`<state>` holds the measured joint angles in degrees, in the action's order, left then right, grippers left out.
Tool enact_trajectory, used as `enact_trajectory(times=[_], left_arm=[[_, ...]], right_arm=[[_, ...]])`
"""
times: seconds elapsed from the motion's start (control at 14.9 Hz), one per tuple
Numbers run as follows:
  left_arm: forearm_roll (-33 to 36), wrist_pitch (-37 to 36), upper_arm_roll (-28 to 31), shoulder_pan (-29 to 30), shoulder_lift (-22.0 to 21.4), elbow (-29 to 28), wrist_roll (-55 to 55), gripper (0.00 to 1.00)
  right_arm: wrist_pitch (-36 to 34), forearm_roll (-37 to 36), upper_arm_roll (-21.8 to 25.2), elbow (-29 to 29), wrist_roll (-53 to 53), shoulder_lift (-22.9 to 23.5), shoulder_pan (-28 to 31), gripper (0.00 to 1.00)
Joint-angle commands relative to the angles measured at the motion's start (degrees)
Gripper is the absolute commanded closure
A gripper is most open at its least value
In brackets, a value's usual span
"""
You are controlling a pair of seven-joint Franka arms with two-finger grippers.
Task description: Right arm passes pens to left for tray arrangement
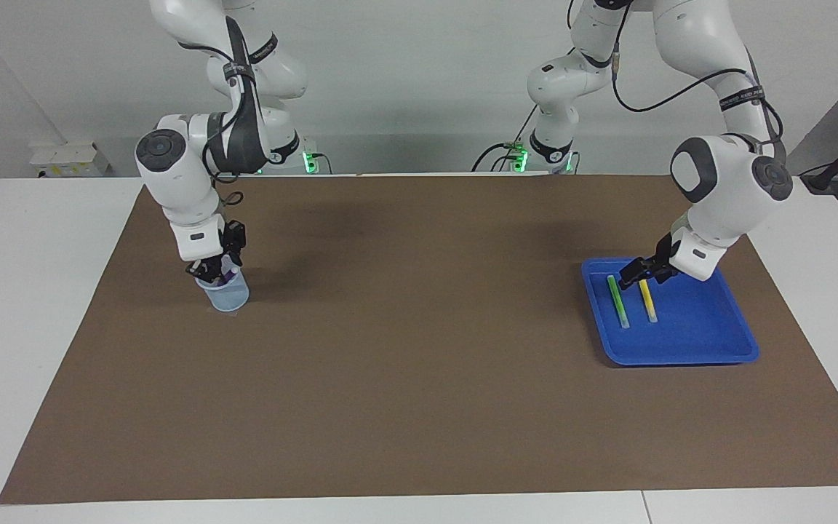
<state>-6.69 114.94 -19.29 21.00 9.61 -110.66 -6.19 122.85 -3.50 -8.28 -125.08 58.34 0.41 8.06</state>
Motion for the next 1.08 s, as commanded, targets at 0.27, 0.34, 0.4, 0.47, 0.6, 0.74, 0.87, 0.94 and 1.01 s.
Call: enact_trajectory(times=[0.27, 0.34, 0.4, 0.47, 0.6, 0.74, 0.87, 0.94, 1.01], left_arm=[[-4.73, -10.34, -0.48, -4.03, -5.57, 3.52, -14.36, 0.0], [-5.95, -11.83, -0.48, -4.03, -6.0, 4.31, -15.07, 0.0], [-7.44, -13.06, -0.4, -4.03, -6.71, 4.84, -15.16, 0.0], [-8.76, -13.95, -0.39, -4.03, -7.84, 5.02, -15.16, 0.0], [-10.7, -15.09, -0.31, -3.95, -9.69, 5.02, -16.38, 0.0], [-12.11, -15.54, -0.39, -4.03, -11.1, 4.84, -20.15, 0.0], [-14.13, -15.71, -0.4, -5.08, -12.85, 4.49, -23.85, 0.0], [-14.4, -15.8, -0.39, -5.79, -13.47, 4.41, -25.52, 0.0], [-14.58, -15.8, -0.39, -6.66, -14.09, 4.32, -26.93, 0.0]], right_arm=[[-2.26, -1.15, -0.51, 2.02, 0.37, 0.64, 0.38, 0.54], [-2.7, -1.15, -0.51, 2.64, 0.37, 0.73, 0.29, 0.54], [-2.71, -1.15, -0.51, 2.65, 0.37, 0.73, 0.29, 0.54], [-2.79, -1.15, -0.51, 2.65, 0.37, 0.73, 0.29, 0.54], [-2.44, -1.15, -0.51, 2.56, 0.28, 0.73, 0.2, 0.54], [-1.57, -1.15, -0.6, 2.12, -0.24, 0.73, -0.15, 0.54], [-1.48, -1.15, -0.6, 1.68, -1.38, 0.64, -0.67, 0.55], [-1.48, -1.15, -0.6, 1.5, -1.74, 0.64, -0.85, 0.55], [-1.48, -1.15, -0.6, 1.5, -1.74, 0.64, -0.85, 0.56]])
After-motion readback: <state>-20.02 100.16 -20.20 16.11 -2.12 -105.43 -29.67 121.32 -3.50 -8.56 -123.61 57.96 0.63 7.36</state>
